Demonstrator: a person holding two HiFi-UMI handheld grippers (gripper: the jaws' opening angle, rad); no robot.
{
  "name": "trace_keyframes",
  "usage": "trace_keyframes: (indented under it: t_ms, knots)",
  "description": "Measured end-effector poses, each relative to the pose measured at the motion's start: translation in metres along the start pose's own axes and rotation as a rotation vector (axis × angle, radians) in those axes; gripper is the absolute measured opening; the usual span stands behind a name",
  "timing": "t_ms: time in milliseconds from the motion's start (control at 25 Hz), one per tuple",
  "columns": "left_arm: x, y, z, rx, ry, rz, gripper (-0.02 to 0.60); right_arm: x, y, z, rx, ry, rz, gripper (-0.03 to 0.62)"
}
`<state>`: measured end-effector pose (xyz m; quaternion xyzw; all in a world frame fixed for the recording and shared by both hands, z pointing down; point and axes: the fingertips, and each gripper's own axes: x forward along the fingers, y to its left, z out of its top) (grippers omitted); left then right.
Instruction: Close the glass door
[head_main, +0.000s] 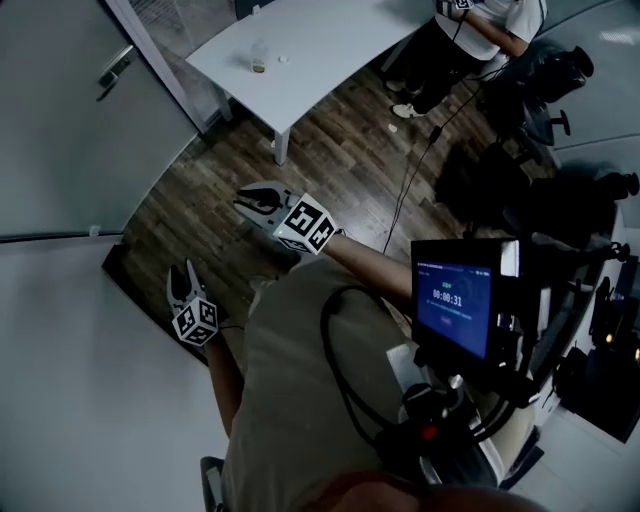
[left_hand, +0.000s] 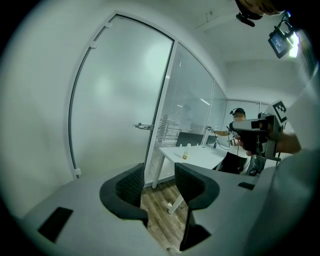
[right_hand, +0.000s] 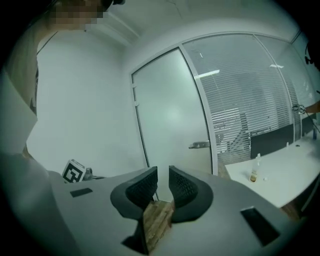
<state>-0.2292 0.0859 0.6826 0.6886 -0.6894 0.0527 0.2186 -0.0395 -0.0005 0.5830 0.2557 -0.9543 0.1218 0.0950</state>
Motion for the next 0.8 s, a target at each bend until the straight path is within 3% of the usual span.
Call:
trace_keyframes:
  t_ms: [600, 800]
  knots:
    - [0.057, -0.05, 0.001, 0.013, 0.008, -0.008, 0.189, -0.018, -0.071, 0.001, 0.053, -0.008, -0.012, 0.066]
    - [0.062, -0.081, -0.021, 0.01, 0.078, -0.047, 0.189, -0.042, -0.087, -0.007, 0.093, -0.001, -0.038, 0.066]
